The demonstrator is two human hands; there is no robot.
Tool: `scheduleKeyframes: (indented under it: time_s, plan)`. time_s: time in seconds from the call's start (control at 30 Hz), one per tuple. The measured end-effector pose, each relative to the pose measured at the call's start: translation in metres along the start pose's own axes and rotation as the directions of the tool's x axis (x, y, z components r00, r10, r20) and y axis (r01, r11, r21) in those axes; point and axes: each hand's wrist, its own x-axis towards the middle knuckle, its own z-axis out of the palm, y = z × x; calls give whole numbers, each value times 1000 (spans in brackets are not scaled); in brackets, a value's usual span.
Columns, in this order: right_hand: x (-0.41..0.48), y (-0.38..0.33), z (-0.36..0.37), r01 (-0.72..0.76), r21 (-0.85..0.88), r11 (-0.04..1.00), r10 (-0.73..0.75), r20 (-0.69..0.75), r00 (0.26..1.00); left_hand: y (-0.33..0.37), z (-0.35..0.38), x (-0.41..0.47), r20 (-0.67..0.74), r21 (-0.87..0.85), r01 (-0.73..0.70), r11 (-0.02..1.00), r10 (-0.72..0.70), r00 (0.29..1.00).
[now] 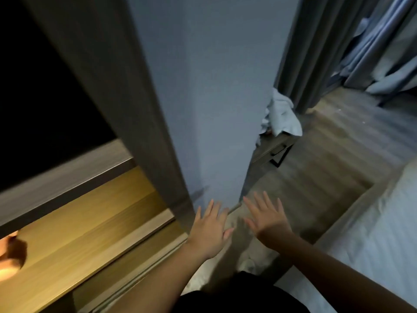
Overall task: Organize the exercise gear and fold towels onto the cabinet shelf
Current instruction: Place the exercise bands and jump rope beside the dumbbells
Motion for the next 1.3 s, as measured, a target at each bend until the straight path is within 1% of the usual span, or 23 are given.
scheduleKeyframes:
  time_s: [0.1,0.2,0.3,0.4,0.53,0.73,0.83,1.03,1.17,1.3]
  plan:
    - [8,64,-11,-14,-20,1000,14,-41,999,39,-9,48,13,-39,-20,999,20,1000]
    - [20,111,-20,-45,-27,999,44,-16,999,68,-18,87,10,-53,-32,998,32,999]
    - [38,148,-27,-45,-36,998,45,3,999,87,-24,123,45,-31,-46,998,47,998]
    - [62,177,-34,-41,-16,999,41,23,999,98,-29,160,85,-15,-56,998,57,995]
    - [103,206,-35,-79,4,997,78,70,995,103,-32,214,112,-4,-76,997,76,991]
    - [178,262,-31,-98,53,994,90,132,987,106,-31,318,162,-4,-78,997,78,984]
    - [211,293,-22,-124,59,991,111,181,977,107,-22,369,203,19,-59,998,55,978]
    - [280,340,13,-72,67,995,47,318,947,108,13,458,309,-20,52,998,-44,950]
    - [336,358,47,-1,62,998,-21,358,933,104,46,507,282,-12,107,994,-100,954]
    - [385,369,86,43,73,996,-69,393,917,95,78,539,206,-23,175,984,-167,964]
